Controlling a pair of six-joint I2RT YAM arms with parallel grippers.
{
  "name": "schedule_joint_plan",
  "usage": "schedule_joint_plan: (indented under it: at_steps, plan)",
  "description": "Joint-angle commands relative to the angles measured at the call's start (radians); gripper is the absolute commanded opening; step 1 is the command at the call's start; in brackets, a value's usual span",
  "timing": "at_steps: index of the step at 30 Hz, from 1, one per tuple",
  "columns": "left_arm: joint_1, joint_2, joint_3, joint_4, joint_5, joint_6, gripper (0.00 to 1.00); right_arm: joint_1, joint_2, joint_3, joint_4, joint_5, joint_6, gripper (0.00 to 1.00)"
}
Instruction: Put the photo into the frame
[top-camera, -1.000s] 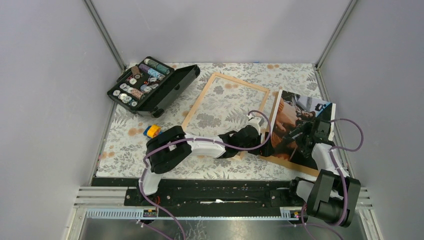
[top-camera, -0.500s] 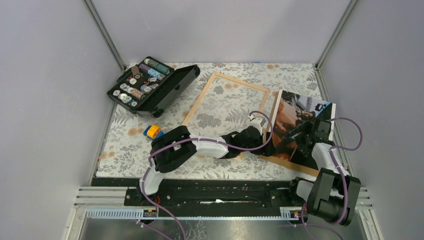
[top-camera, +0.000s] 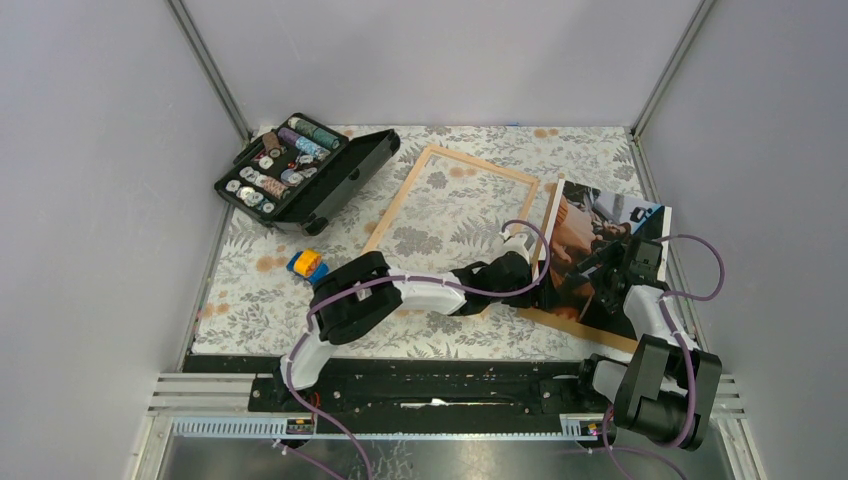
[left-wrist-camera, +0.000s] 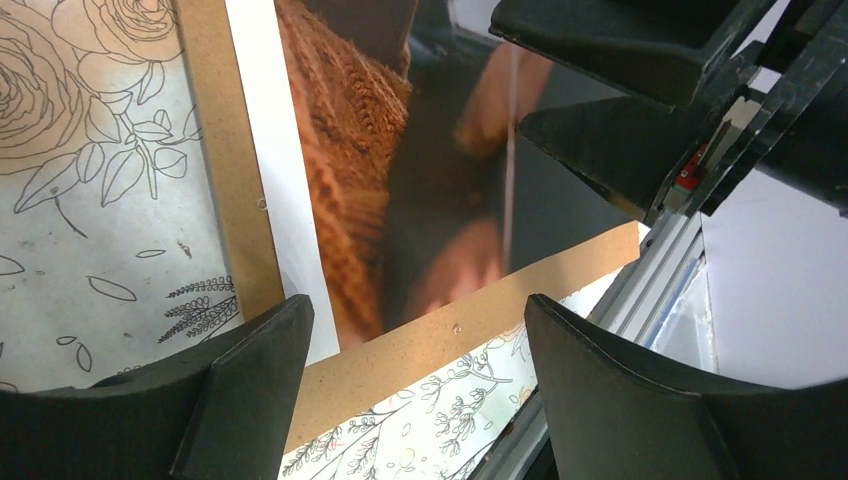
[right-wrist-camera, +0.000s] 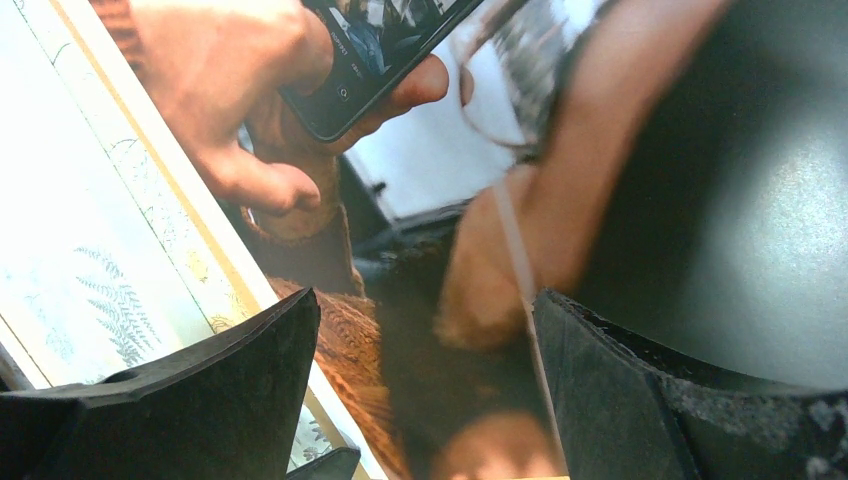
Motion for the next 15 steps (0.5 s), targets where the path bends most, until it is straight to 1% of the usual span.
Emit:
schedule_joint_plan:
  at_steps: [1,6,11,15]
  plan:
    - [-0.007,0.042,0.037,-0.075,-0.033,-0.049,0.84,-0.003,0.012,-0.012,-0.034,-0.021,-0.008,0.86]
    - [-0.012,0.012,0.054,-0.154,-0.115,-0.008,0.87,-0.003,0.014,-0.013,-0.035,-0.022,-0.007,0.86]
    - [-0.014,0.026,0.033,-0.137,-0.093,-0.032,0.88,-0.003,0.026,-0.008,-0.032,-0.025,-0.006,0.86]
    - [-0.023,0.008,0.006,-0.151,-0.139,-0.03,0.88,-0.003,0.027,-0.009,-0.032,-0.024,-0.008,0.86]
